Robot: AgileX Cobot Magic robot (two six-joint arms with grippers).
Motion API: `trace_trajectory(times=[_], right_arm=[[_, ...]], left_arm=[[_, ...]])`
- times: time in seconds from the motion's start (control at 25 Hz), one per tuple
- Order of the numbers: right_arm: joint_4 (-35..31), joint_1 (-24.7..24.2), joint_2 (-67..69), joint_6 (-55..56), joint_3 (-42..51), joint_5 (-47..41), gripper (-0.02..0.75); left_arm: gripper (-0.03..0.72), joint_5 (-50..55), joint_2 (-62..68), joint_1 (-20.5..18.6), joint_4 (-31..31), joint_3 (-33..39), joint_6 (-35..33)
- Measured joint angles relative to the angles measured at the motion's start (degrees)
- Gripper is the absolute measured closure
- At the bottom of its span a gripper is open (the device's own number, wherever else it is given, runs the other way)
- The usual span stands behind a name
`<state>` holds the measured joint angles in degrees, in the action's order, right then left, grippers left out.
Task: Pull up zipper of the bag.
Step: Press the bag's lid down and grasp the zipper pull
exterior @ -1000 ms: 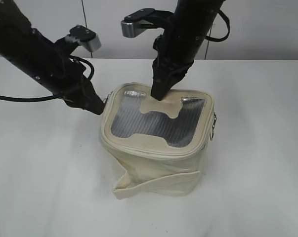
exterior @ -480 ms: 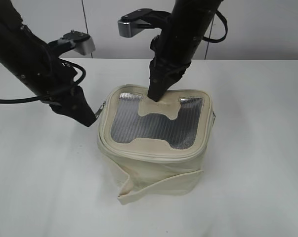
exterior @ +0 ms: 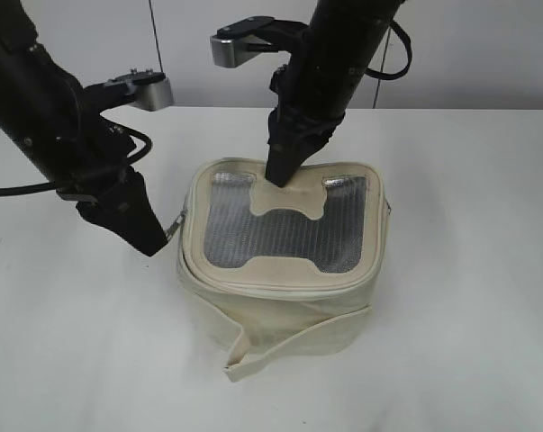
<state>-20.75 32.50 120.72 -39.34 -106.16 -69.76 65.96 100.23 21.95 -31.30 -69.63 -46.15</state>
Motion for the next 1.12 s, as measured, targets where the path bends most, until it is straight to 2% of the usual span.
trace_trajectory(times=[0.28,0.56,0.84,0.96,1.12], right_arm=[[0.2,0.0,0.0,0.7,0.0,0.2,0.689],[0.1,0.0,0.0,1.1,0.0,0.2,0.689],[0.5,0.0,0.0,1.8,0.0,0.7,0.689],[0.5,0.0,0.0,1.8,0.0,0.8,0.689],[0.6,0.0,0.0,1.9,0.0,0.8,0.689]], left_arm=[[0.688,0.0,-2.1,2.6,0.0,5.7,1.1],[0.690,-4.0,-8.7,3.3,-3.8,12.5,1.4],[0.692,-5.3,-12.1,10.1,-6.7,13.2,3.3],[0.692,-6.9,-12.1,12.0,-3.6,13.2,6.7],[0.692,-8.8,-13.1,12.2,5.8,13.2,14.1]])
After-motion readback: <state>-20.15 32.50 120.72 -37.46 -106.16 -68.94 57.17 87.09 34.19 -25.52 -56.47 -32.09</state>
